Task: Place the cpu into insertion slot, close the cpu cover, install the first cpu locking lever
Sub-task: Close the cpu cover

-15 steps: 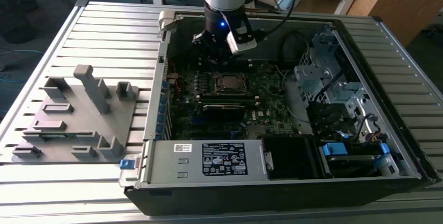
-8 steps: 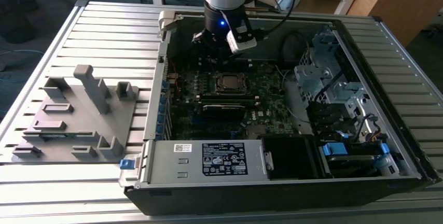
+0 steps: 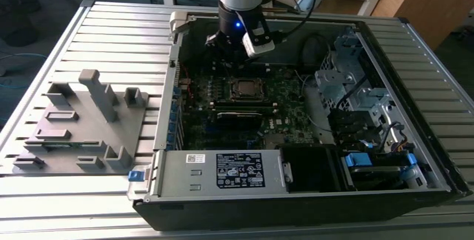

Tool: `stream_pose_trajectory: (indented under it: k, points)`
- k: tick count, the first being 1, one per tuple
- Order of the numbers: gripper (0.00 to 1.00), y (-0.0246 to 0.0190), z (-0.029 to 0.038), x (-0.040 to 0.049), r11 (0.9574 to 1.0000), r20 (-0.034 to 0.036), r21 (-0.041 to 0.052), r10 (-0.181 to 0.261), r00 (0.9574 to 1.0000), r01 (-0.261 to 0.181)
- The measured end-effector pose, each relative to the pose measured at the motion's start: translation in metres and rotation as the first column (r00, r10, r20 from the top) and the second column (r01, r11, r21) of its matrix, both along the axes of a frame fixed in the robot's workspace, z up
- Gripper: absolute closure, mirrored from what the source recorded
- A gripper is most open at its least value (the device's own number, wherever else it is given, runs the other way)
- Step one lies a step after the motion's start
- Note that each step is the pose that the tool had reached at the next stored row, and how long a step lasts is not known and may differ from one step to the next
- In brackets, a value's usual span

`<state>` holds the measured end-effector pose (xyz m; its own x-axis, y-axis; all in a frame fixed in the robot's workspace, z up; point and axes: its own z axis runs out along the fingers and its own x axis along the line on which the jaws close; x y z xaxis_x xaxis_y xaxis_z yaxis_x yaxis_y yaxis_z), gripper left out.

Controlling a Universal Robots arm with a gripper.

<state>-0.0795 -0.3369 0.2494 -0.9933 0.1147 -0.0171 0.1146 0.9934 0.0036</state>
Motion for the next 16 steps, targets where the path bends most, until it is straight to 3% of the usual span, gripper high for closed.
stream_pose_trajectory:
  k: [3,8,16]
  points:
    - [0.90,-0.0005,-0.0001,-0.0004,0.9998,0.0001,0.0185,0.000,1.0000,0.000]
    - [0.90,-0.0023,-0.0002,-0.0047,0.9981,0.0008,0.0615,0.000,1.0000,0.000]
    - [0.90,-0.0041,-0.0005,-0.0203,0.9956,0.0027,0.0933,0.000,1.0000,0.000]
